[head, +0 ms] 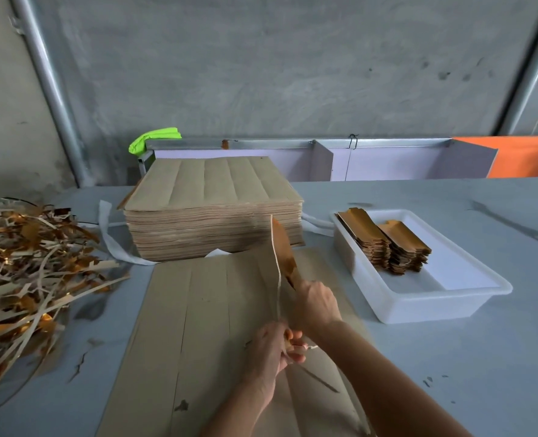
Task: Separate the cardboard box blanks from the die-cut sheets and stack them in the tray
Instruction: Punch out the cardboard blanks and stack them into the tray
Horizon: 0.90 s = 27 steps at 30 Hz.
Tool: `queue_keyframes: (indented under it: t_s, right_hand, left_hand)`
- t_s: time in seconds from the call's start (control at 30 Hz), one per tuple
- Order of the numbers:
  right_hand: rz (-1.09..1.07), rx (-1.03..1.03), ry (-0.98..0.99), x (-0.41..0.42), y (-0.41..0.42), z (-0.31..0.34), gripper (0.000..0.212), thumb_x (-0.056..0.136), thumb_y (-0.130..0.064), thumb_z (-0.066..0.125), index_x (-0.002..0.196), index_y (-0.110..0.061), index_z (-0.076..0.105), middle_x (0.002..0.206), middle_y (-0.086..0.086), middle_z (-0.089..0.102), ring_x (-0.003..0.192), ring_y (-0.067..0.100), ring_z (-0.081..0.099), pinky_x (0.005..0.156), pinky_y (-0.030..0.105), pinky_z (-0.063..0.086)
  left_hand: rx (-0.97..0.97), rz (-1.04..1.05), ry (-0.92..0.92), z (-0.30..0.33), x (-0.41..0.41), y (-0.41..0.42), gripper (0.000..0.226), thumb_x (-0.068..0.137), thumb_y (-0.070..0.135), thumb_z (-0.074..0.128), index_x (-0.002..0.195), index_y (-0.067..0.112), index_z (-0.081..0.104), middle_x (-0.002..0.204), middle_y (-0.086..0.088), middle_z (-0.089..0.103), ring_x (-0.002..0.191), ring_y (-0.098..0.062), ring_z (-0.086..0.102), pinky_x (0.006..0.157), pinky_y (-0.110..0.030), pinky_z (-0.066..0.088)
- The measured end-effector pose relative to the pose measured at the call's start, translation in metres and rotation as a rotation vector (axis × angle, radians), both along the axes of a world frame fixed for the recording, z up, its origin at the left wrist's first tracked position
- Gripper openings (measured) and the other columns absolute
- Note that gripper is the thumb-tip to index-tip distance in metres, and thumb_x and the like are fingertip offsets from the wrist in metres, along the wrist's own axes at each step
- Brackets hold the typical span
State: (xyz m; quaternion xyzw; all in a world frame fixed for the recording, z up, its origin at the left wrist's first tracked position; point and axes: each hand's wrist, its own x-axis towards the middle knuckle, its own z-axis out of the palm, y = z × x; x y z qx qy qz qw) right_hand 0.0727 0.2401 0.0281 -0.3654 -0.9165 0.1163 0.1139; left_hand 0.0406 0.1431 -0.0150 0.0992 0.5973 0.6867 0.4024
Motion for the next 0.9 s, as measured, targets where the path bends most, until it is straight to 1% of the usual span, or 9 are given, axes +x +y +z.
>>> queue_keyframes:
  t_s: [0.1, 0.2, 0.3, 0.37, 0.5, 0.6, 0.67, 0.77, 0.9]
  right_hand:
    - [0.047, 0.016, 0.004, 0.002, -0.005, -0.004, 0.017, 0.096, -0.017, 0.052, 0.111, -0.01, 0.052, 0.096, 0.003, 0.064, 0.078, 0.018, 0.061, 0.073, 0.025, 0.049]
    - [0.087, 0.004, 0.023, 0.005, -0.007, -0.006, 0.024, 0.096, -0.018, 0.052, 0.119, -0.01, 0.048, 0.106, 0.007, 0.065, 0.091, 0.022, 0.065, 0.08, 0.029, 0.051]
    - [0.114, 0.014, 0.031, 0.007, -0.005, -0.009, 0.039, 0.096, -0.019, 0.053, 0.131, -0.009, 0.039, 0.112, 0.009, 0.061, 0.095, 0.023, 0.064, 0.084, 0.031, 0.051]
    - [0.117, 0.022, 0.014, 0.008, -0.007, -0.013, 0.047, 0.096, -0.02, 0.052, 0.137, -0.009, 0.031, 0.116, 0.011, 0.058, 0.097, 0.024, 0.062, 0.085, 0.031, 0.05]
    - [0.106, 0.018, -0.031, 0.006, -0.008, -0.018, 0.054, 0.092, -0.019, 0.06, 0.137, -0.011, 0.029, 0.123, 0.012, 0.054, 0.104, 0.026, 0.06, 0.089, 0.033, 0.05]
    - [0.132, 0.044, -0.071, 0.005, -0.008, -0.016, 0.061, 0.088, -0.021, 0.066, 0.137, -0.01, 0.031, 0.123, 0.011, 0.054, 0.106, 0.024, 0.06, 0.092, 0.033, 0.05]
    - [0.149, 0.066, -0.077, 0.005, -0.009, -0.014, 0.053, 0.092, -0.022, 0.061, 0.136, -0.01, 0.034, 0.12, 0.01, 0.056, 0.103, 0.023, 0.06, 0.089, 0.032, 0.049]
    - [0.17, 0.072, -0.065, 0.008, -0.009, -0.013, 0.03, 0.096, -0.022, 0.053, 0.123, -0.011, 0.044, 0.113, 0.008, 0.06, 0.095, 0.021, 0.062, 0.085, 0.03, 0.052]
    - [0.195, 0.069, -0.03, 0.013, -0.006, -0.013, 0.031, 0.097, -0.021, 0.052, 0.126, -0.013, 0.043, 0.112, 0.006, 0.061, 0.093, 0.019, 0.062, 0.084, 0.028, 0.051]
  left_hand:
    - [-0.161, 0.008, 0.197, 0.005, -0.01, 0.017, 0.033, 0.096, 0.038, 0.05, 0.087, 0.008, 0.06, 0.069, -0.004, 0.066, 0.06, -0.021, 0.066, 0.053, -0.031, 0.052]
    - [-0.219, 0.092, 0.272, 0.014, -0.021, 0.031, 0.028, 0.096, 0.033, 0.052, 0.08, 0.01, 0.051, 0.073, -0.009, 0.06, 0.067, -0.032, 0.064, 0.067, -0.042, 0.055]
    - [-0.223, 0.066, 0.243, 0.016, -0.028, 0.038, 0.019, 0.098, 0.022, 0.048, 0.085, 0.008, 0.051, 0.067, -0.007, 0.056, 0.046, -0.017, 0.052, 0.052, -0.031, 0.048]
    - [-0.208, 0.048, 0.195, 0.015, -0.03, 0.039, 0.021, 0.1, 0.016, 0.044, 0.083, 0.009, 0.054, 0.062, -0.005, 0.054, 0.04, -0.011, 0.048, 0.043, -0.023, 0.042]
    - [-0.164, 0.03, 0.171, 0.009, -0.03, 0.038, 0.024, 0.1, 0.016, 0.044, 0.082, 0.008, 0.057, 0.054, -0.001, 0.055, 0.038, -0.009, 0.051, 0.035, -0.017, 0.038]
    - [-0.142, 0.035, 0.163, 0.01, -0.036, 0.039, 0.03, 0.095, 0.038, 0.053, 0.094, 0.008, 0.059, 0.072, -0.008, 0.06, 0.055, -0.019, 0.056, 0.04, -0.025, 0.045]
    - [-0.127, 0.056, 0.147, 0.011, -0.04, 0.04, 0.035, 0.093, 0.045, 0.053, 0.095, 0.01, 0.059, 0.075, -0.009, 0.059, 0.054, -0.021, 0.056, 0.038, -0.024, 0.045]
    - [-0.149, 0.096, 0.164, 0.01, -0.037, 0.041, 0.033, 0.095, 0.042, 0.049, 0.084, 0.014, 0.061, 0.066, -0.007, 0.061, 0.048, -0.019, 0.057, 0.034, -0.021, 0.044]
    - [-0.125, 0.118, 0.14, 0.011, -0.036, 0.04, 0.039, 0.093, 0.046, 0.051, 0.079, 0.011, 0.06, 0.052, -0.005, 0.063, 0.039, -0.016, 0.059, 0.04, -0.026, 0.051]
